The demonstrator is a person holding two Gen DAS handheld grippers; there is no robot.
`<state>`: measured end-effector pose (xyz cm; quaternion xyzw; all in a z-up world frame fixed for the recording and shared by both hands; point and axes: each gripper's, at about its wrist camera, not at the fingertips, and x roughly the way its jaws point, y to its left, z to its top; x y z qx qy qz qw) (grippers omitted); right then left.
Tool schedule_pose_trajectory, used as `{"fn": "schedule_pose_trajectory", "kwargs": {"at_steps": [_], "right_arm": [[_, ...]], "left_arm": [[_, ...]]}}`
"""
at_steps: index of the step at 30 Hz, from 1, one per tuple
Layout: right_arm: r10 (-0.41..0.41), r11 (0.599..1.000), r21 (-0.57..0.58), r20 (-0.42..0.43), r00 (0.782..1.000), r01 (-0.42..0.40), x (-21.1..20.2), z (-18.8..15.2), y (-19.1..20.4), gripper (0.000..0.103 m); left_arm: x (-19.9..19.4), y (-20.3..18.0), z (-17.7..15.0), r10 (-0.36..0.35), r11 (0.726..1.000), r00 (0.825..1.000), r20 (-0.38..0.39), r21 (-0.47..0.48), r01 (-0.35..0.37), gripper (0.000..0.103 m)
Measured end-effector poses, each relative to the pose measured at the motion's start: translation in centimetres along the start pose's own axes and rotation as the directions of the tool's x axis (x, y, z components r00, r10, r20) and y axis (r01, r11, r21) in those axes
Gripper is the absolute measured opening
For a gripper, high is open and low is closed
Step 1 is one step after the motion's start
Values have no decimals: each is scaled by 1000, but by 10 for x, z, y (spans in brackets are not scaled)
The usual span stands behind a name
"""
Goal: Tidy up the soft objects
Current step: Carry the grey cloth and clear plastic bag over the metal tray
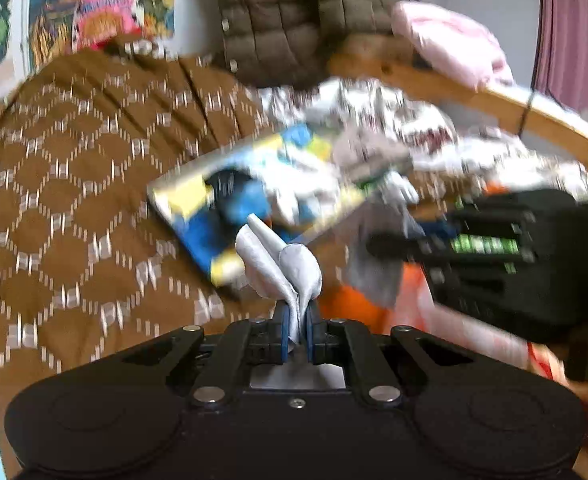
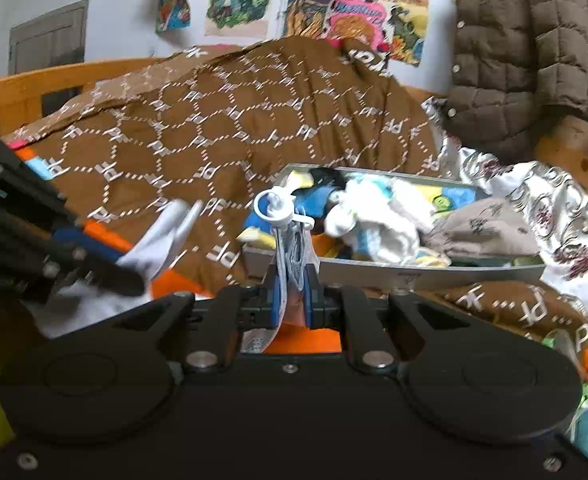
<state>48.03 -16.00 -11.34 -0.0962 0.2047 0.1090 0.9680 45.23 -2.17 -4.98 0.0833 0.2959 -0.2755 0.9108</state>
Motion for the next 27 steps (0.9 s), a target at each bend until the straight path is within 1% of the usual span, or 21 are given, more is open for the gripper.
{"fn": "schedule_pose_trajectory", "kwargs": {"at_steps": [3,5,9,11,14,17,21,24,27], "right_arm": [[-30,1000,4,28,999,30,-1,13,-12,5],[-54,999,8,45,998,53,0,23,-24,5],[-94,995,-7,78,992,95,7,49,-53,5],[-107,994,-5,77,991,107,15,64,-69,5],[-120,993,22,67,991,119,25,82,-93,5],[-97,992,88,52,994,92,41,98,-118,5],[-55,980,190,6,998,53,72,107,-150,6],[-25,963,267,-27,999,32,97,106,-178,6],[-22,946,323,-71,997,43,113,97,-198,6]], "left_arm": [[18,2,24,6,1000,997,80,-7,-5,8],[33,3,42,9,1000,991,132,-20,-6,8],[62,6,74,8,998,981,192,-63,4,8],[75,9,87,13,994,976,215,-109,10,8],[96,13,102,6,980,973,230,-196,40,8],[117,14,112,14,971,969,246,-236,46,8],[144,22,120,11,952,968,251,-300,67,8],[164,28,119,22,938,973,229,-341,59,8],[184,30,117,81,934,983,165,-357,-17,8]]}}
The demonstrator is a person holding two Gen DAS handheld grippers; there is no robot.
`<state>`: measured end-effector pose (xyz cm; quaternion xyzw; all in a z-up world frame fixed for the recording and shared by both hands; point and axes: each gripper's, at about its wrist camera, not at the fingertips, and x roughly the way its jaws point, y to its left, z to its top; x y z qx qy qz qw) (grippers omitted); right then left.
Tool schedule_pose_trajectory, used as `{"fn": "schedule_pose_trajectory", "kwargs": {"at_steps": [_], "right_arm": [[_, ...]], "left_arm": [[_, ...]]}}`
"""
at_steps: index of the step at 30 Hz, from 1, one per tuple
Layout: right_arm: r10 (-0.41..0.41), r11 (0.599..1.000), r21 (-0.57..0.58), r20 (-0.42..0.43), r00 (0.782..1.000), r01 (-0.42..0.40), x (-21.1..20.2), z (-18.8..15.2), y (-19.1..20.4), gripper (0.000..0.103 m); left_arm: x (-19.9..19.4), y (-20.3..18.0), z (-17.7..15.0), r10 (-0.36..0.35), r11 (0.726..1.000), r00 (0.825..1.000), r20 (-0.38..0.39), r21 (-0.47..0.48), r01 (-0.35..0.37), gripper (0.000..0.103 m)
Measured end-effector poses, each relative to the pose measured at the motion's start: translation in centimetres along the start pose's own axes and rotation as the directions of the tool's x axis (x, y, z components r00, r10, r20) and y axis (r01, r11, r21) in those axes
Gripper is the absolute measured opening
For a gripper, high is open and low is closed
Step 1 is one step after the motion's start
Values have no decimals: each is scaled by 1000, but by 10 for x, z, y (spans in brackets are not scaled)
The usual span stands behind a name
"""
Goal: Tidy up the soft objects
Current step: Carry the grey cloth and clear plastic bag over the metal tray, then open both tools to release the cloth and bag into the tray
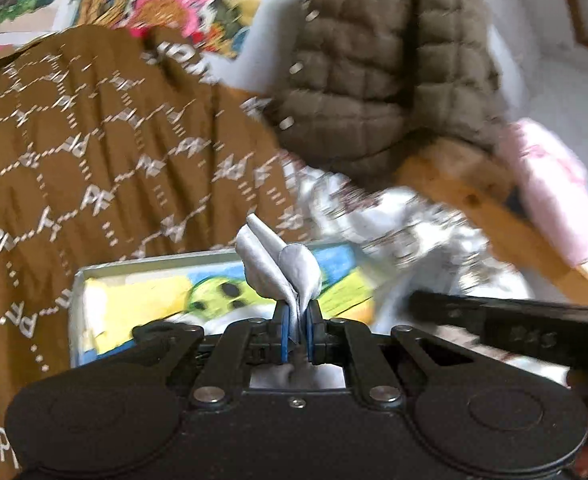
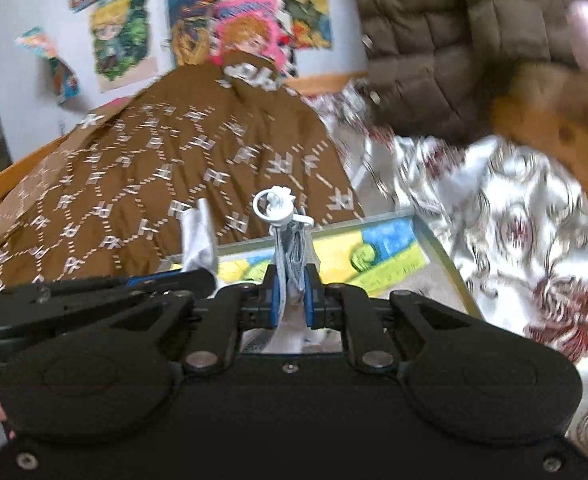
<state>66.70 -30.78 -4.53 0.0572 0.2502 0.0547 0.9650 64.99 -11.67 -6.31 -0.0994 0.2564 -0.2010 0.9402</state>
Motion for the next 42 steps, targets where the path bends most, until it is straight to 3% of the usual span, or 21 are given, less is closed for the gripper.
{"fn": "schedule_pose_trajectory", "kwargs": {"at_steps": [7,14,16,20,24,28,32,42], "right_arm": [[-83,997,0,-30,996,83,12,-24,-37,16],[-163,983,-90,-21,986,160,25,-46,-16,22],[-183,976,-119,-8,983,181,24,-48,-11,34],[-224,959,-174,17,974,224,19,-51,-3,47],[-245,956,-161,18,969,245,10,-50,0,56],[-253,954,-158,39,967,256,-10,-42,2,69],[-240,959,-141,65,969,247,-29,-35,1,81],[-217,956,-168,145,965,241,-88,-19,24,101]], "left_arm": [[21,12,-13,87,996,994,-62,5,-87,9],[23,10,-18,123,992,991,-60,46,-121,15],[20,10,-17,123,992,991,-56,41,-121,17],[15,12,-16,110,994,992,-59,5,-110,27],[7,11,-16,102,995,993,-60,-12,-103,38],[-5,8,-16,98,995,994,-40,-4,-98,56],[-21,6,-14,96,995,995,-20,-3,-96,63],[-86,3,-7,108,994,987,115,1,-109,86]]}}
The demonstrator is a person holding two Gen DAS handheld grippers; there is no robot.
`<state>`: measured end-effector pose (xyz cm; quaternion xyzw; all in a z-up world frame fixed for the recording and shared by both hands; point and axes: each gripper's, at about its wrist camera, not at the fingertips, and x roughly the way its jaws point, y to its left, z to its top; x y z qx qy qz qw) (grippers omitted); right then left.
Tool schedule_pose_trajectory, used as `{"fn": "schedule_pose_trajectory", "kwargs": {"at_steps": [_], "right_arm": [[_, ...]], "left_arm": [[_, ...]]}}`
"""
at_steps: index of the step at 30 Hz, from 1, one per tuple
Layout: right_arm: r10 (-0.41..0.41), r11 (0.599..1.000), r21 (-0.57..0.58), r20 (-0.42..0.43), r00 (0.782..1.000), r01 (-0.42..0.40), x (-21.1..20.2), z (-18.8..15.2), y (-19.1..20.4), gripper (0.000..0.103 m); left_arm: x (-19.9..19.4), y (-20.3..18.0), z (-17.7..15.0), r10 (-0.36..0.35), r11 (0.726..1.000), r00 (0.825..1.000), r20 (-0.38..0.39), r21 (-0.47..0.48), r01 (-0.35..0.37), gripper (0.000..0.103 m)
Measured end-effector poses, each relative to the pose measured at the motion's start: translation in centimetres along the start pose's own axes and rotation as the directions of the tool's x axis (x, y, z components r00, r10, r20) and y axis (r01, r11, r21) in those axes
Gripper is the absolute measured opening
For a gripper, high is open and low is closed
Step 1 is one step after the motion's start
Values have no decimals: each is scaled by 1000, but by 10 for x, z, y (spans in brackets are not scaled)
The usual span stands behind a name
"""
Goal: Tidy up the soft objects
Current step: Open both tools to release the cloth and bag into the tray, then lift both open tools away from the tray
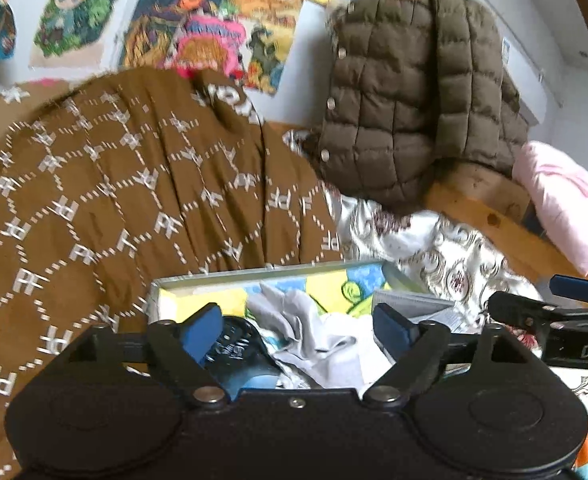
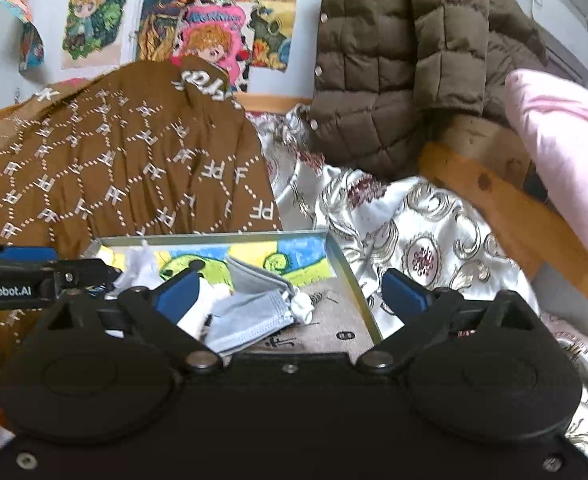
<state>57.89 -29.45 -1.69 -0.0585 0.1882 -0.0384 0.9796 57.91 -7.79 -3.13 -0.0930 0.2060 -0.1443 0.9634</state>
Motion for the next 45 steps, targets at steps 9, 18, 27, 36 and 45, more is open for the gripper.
{"fn": "schedule_pose_trajectory", "kwargs": {"at_steps": [9,18,27,36,45], "right_arm": [[30,1000,-12,80,996,-29,-81,22,9,102],[50,999,-17,158,986,-48,-154,26,20,102],[54,997,-65,208,977,-41,-212,29,29,102],[71,997,-47,235,969,-62,-266,18,29,102],[86,996,-10,220,972,-86,-306,-16,25,102]], "left_arm": [[-71,2,-2,13,1000,996,92,-2,-13,98],[-133,-9,-6,-15,1000,990,139,22,12,100],[-187,-20,-8,-22,998,980,198,58,11,102],[-231,-36,-26,-25,997,985,172,70,14,102],[-274,-47,-55,-19,997,987,157,72,7,102]]}}
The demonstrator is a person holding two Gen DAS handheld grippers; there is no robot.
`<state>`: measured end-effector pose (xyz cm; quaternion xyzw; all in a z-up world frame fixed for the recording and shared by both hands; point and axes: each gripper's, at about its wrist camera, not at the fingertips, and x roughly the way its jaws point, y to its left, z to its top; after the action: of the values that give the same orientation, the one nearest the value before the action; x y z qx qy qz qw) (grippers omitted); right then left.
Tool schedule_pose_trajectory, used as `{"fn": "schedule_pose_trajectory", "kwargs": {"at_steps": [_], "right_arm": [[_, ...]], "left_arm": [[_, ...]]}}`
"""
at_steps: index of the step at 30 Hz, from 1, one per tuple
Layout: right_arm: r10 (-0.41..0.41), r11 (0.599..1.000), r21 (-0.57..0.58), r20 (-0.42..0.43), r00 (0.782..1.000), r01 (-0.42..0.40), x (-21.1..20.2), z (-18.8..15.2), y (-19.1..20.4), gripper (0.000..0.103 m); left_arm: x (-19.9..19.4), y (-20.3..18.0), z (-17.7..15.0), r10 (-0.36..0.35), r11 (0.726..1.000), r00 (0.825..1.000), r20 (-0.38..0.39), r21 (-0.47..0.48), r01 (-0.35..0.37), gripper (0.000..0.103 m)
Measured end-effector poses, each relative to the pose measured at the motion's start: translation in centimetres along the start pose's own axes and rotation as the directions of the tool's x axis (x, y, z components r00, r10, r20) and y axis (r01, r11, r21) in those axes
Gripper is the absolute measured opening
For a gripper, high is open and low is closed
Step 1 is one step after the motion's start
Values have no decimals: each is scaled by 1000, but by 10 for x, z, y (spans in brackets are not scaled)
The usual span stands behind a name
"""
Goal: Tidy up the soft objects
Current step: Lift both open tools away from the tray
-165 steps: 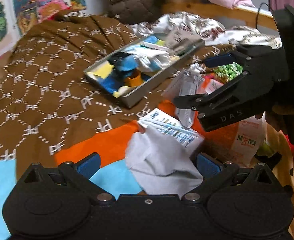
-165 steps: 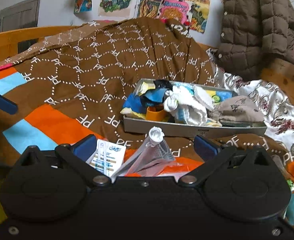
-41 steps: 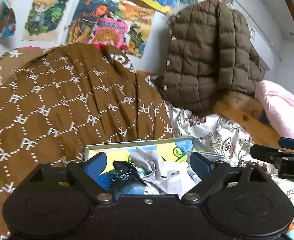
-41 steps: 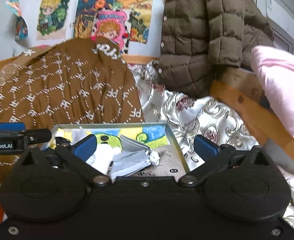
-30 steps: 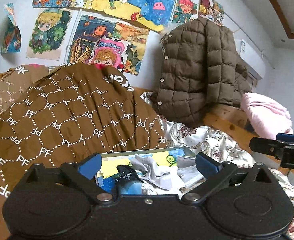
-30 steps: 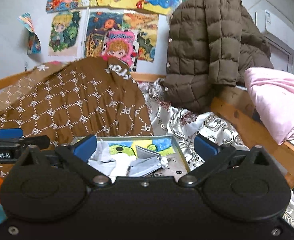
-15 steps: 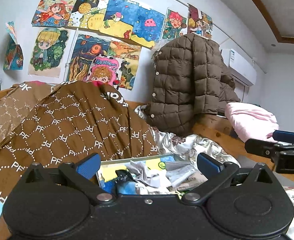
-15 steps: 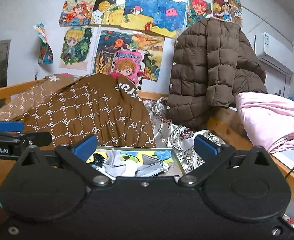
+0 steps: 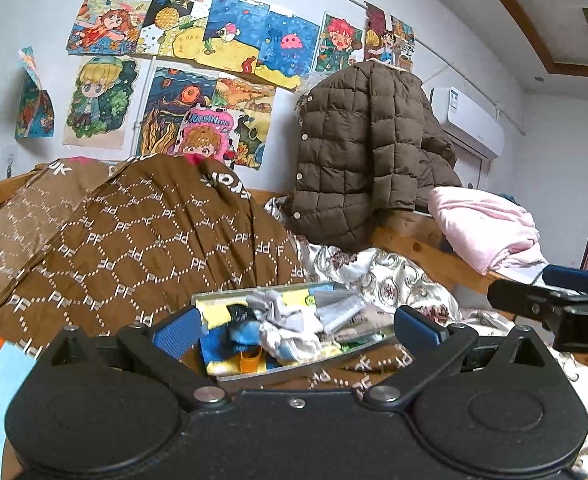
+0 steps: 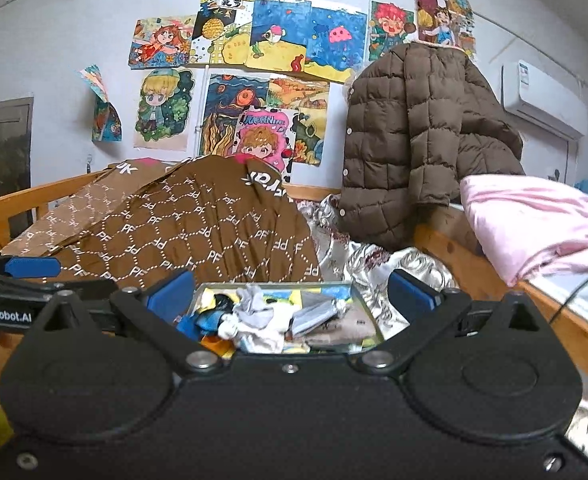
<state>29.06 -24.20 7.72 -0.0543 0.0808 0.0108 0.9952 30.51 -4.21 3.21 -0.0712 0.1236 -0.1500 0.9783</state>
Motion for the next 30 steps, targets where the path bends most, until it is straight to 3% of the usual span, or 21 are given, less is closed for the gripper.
{"fn": "schedule_pose_trajectory", "kwargs": {"at_steps": [12,23,30], "right_arm": [[-28,999,21,-40,999,29,-47,-50,-8,102],[-50,989,130,-147,988,70,-54,-87,-10,102],[-55,978,187,-211,976,96,-60,-108,-7,102]], "left_arm": [[-42,-5,-47,22,1000,997,-73,-10,-23,102],[-55,-7,-77,33,999,983,-179,-30,-39,102],[-68,-7,-88,59,997,977,-203,-33,-67,102]]}}
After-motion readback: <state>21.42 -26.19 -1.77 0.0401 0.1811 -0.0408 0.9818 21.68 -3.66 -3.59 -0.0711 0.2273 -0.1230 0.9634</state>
